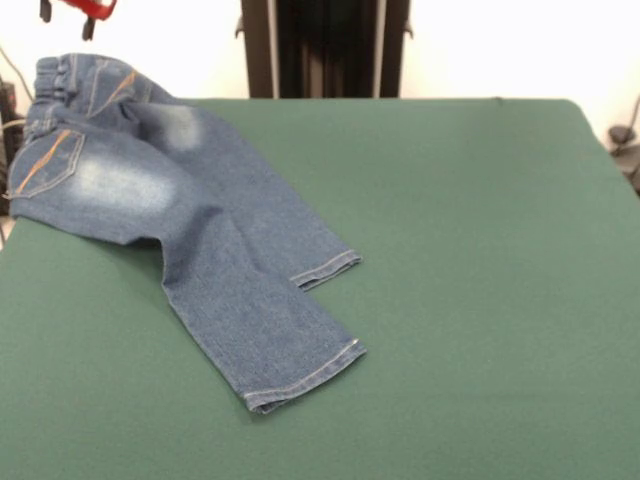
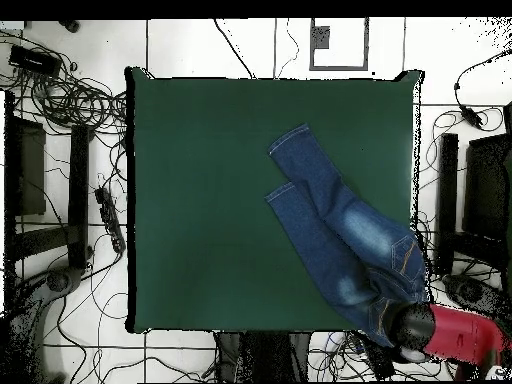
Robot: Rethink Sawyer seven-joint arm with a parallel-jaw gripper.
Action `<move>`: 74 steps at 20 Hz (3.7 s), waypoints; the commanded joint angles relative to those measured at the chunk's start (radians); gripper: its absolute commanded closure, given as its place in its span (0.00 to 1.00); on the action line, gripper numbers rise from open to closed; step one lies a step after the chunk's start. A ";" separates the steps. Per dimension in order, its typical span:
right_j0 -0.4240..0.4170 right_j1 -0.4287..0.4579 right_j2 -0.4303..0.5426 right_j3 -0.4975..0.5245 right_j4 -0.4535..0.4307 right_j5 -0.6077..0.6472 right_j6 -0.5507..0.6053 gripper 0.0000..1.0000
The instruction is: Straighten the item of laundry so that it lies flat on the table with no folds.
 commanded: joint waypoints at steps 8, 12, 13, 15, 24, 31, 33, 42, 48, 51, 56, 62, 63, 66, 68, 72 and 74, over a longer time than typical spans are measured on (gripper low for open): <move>-0.305 0.000 0.490 0.216 0.072 -0.118 -0.215 0.00; -0.450 0.004 0.648 0.278 0.085 -0.099 -0.257 0.00; -0.478 0.007 0.679 0.290 0.082 -0.096 -0.257 0.00; -0.530 0.028 0.741 0.301 0.080 -0.075 -0.264 0.00; -0.643 0.017 0.899 0.362 0.016 -0.045 -0.252 0.00; -0.623 -0.040 0.898 0.366 -0.010 0.038 -0.222 0.00; -0.595 -0.049 0.870 0.348 -0.025 0.082 -0.218 0.00; -0.533 -0.099 0.849 0.302 -0.004 0.203 -0.201 0.00; -0.505 -0.133 0.835 0.285 -0.001 0.257 -0.184 0.00; -0.473 -0.150 0.812 0.265 -0.013 0.315 -0.181 0.00; -0.402 -0.154 0.737 0.218 -0.098 0.406 -0.155 0.00; -0.307 -0.099 0.644 0.142 -0.254 0.437 -0.050 0.00; -0.297 -0.099 0.634 0.138 -0.266 0.445 -0.046 0.00; -0.270 -0.100 0.601 0.127 -0.298 0.473 -0.038 0.00; -0.252 -0.100 0.575 0.117 -0.323 0.490 -0.029 0.00; -0.224 -0.097 0.534 0.099 -0.355 0.511 -0.019 0.00; -0.212 -0.094 0.522 0.092 -0.357 0.518 -0.012 0.00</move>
